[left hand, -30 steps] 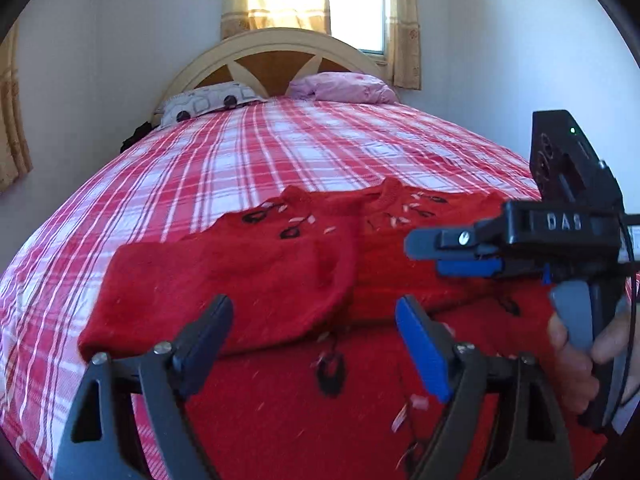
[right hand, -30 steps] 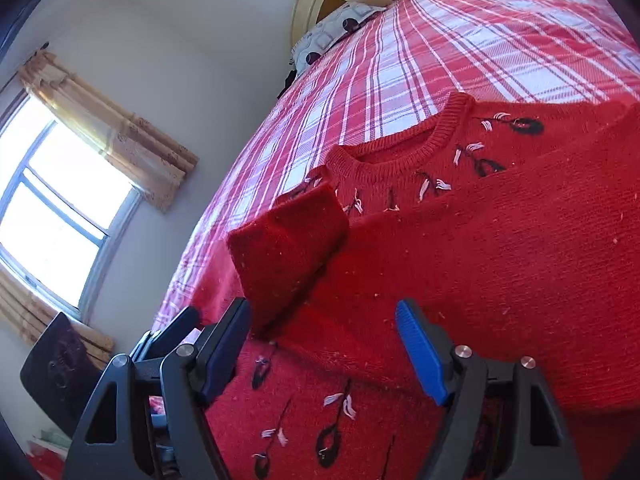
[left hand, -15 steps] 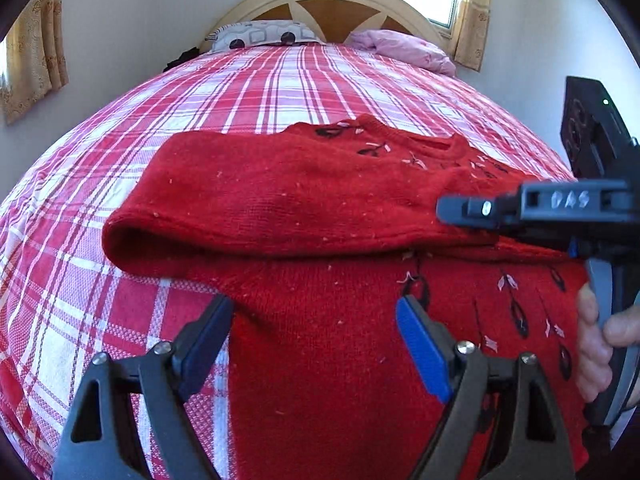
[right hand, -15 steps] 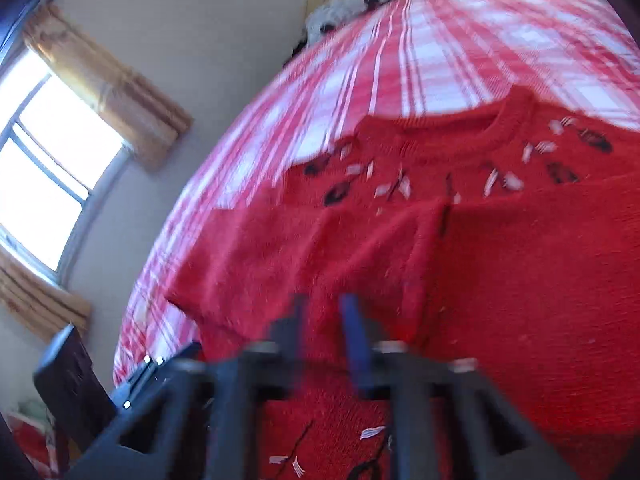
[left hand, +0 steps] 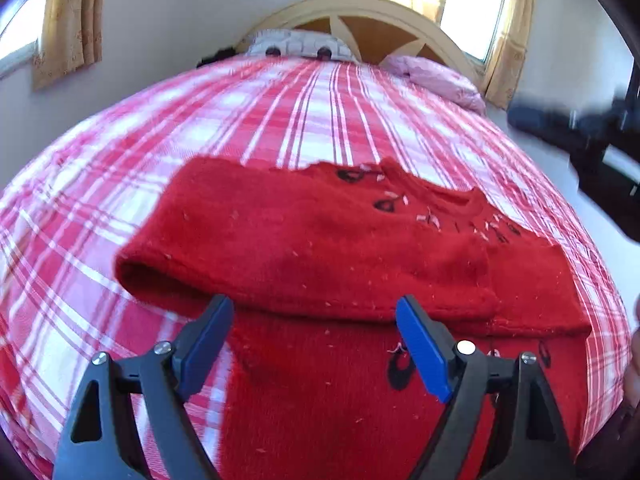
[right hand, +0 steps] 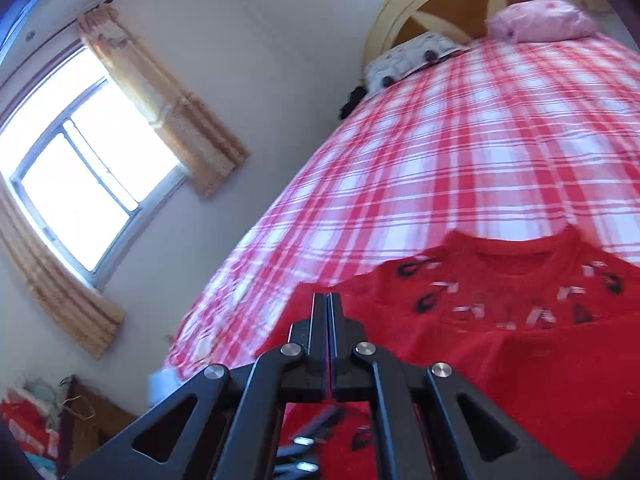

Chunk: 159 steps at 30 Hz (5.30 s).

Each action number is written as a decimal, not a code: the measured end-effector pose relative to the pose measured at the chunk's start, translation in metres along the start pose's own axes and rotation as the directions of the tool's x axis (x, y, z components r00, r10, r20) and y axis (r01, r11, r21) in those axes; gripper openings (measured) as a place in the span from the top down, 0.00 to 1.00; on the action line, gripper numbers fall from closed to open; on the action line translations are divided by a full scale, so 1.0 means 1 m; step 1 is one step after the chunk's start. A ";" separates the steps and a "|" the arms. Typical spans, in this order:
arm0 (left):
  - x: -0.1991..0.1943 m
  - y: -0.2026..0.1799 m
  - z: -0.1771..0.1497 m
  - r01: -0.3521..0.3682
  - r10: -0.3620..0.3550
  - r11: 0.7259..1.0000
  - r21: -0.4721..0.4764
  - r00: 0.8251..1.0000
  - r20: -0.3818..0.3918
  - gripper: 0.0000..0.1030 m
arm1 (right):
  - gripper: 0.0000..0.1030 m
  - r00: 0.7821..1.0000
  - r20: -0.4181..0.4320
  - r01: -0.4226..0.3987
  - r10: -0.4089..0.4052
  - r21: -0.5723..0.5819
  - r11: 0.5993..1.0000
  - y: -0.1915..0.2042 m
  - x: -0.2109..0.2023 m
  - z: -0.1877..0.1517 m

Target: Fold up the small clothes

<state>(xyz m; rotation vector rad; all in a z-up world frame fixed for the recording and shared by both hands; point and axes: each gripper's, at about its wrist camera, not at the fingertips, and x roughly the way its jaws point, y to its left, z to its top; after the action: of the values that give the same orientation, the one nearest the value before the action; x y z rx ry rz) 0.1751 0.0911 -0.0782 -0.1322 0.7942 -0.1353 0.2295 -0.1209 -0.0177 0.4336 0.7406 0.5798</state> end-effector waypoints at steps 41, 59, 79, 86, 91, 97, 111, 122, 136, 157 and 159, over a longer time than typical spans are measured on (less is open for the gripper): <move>-0.026 0.053 -0.017 -0.050 0.054 0.994 -0.098 0.998 0.033 0.16 | 0.93 0.983 -0.011 0.184 -0.185 -0.063 0.981 0.011 0.012 -0.003; 0.044 0.038 0.016 -0.257 0.247 0.929 -0.267 0.966 -0.070 0.16 | 0.93 0.991 0.135 0.028 -0.016 -0.088 0.996 0.073 -0.024 0.044; 0.039 -0.002 0.008 -0.363 0.357 0.926 -0.108 0.931 -0.073 0.16 | 0.93 0.939 0.311 0.114 -0.148 0.125 0.986 -0.025 -0.119 0.012; 0.032 -0.011 -0.003 -0.322 0.315 0.944 -0.079 0.945 -0.088 0.12 | 0.93 0.914 0.346 0.151 -0.214 0.202 0.968 -0.064 -0.142 0.000; 0.019 -0.004 -0.021 -0.261 0.250 0.961 -0.092 0.961 -0.120 0.12 | 0.93 0.899 0.358 0.176 -0.251 0.230 0.957 -0.092 -0.165 -0.006; -0.007 -0.001 -0.025 -0.250 0.247 0.967 -0.059 0.968 -0.045 0.12 | 0.93 0.910 0.288 0.225 -0.300 0.266 0.937 -0.136 -0.163 -0.025; 0.068 -0.014 0.044 -0.330 0.333 0.943 0.047 0.937 -0.107 0.05 | 0.93 0.919 0.188 0.283 -0.346 0.295 0.912 -0.165 -0.128 -0.062; 0.062 0.043 0.034 -0.250 0.229 0.943 -0.221 0.967 -0.116 0.00 | 0.93 0.901 0.114 0.369 -0.418 0.305 0.878 -0.194 -0.133 -0.089; 0.025 0.000 0.071 -0.277 0.278 0.960 -0.036 0.960 0.030 0.00 | 0.79 0.883 0.125 0.414 -0.453 0.248 0.876 -0.185 -0.155 -0.061; 0.096 0.053 0.061 -0.436 0.416 0.890 -0.134 0.896 -0.155 0.07 | 0.79 0.864 0.054 0.494 -0.500 0.098 0.864 -0.181 -0.108 -0.063; 0.095 0.055 0.062 -0.411 0.389 0.900 -0.145 0.907 -0.160 0.08 | 0.79 0.873 0.065 0.470 -0.483 0.151 0.870 -0.188 -0.115 -0.062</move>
<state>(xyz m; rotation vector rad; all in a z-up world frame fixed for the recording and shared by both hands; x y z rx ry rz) 0.2894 0.1334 -0.1115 -0.1246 0.9452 0.3223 0.1793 -0.3260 -0.1060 0.3777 0.7574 0.0408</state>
